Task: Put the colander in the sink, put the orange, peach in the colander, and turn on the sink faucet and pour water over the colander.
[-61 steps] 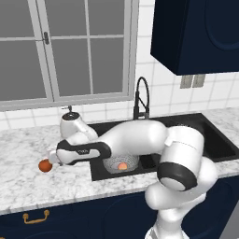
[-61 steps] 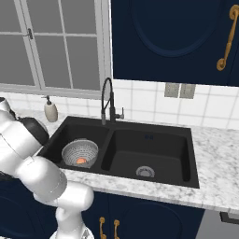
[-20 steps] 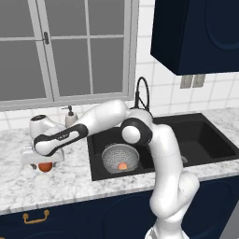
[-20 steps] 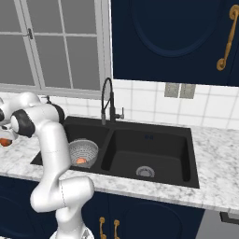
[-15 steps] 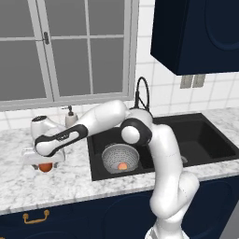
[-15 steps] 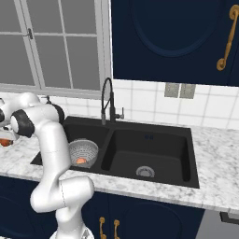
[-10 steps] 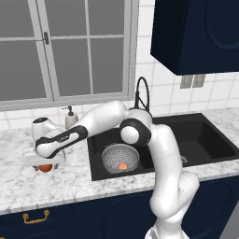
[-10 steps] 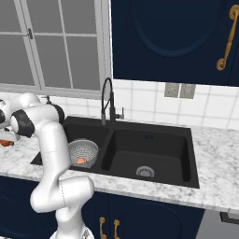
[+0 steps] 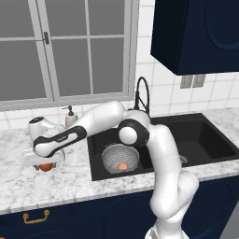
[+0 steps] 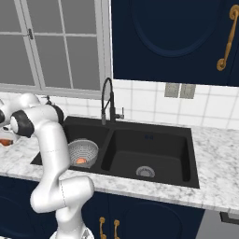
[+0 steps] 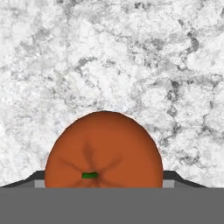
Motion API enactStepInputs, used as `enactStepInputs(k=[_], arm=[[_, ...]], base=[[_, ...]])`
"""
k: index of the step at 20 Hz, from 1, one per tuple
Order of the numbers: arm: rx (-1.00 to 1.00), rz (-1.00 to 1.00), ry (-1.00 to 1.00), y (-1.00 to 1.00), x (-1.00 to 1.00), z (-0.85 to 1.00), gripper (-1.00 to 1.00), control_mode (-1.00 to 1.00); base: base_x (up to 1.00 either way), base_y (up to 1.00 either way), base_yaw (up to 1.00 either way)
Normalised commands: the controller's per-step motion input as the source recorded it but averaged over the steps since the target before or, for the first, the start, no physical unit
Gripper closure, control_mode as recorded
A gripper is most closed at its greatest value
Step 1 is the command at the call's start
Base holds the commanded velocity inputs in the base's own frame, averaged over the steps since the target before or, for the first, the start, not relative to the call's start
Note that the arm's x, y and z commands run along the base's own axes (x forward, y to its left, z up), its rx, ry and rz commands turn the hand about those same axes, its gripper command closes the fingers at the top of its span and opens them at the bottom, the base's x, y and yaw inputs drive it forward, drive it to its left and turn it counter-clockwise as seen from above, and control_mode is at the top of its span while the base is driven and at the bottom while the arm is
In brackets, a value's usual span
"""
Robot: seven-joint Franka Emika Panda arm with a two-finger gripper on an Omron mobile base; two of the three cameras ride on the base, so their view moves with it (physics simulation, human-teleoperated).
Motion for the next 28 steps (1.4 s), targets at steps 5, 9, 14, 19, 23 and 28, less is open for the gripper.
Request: enactStepInputs(k=[5, 9, 14, 19, 23, 28], arm=[[-0.02, 0.0, 0.0, -0.61, -0.11, 0.17, 1.0, -1.0], [0.0, 0.0, 0.0, -0.81, -0.25, 0.18, 1.0, -1.0], [0.0, -0.01, 0.0, -0.94, -0.24, 0.08, 1.0, -1.0], [0.0, -0.01, 0.0, -0.97, -0.06, 0.0, 1.0, -1.0], [0.0, 0.0, 0.01, -1.0, 0.01, 0.0, 1.0, -1.0], [0.0, -0.01, 0.08, -1.0, 0.14, 0.0, 1.0, -1.0]], base=[[0.0, 0.0, 0.0], [0.0, 0.0, 0.0], [0.0, 0.0, 0.0], [0.0, 0.0, 0.0], [0.0, 0.0, 0.0], [0.0, 0.0, 0.0]])
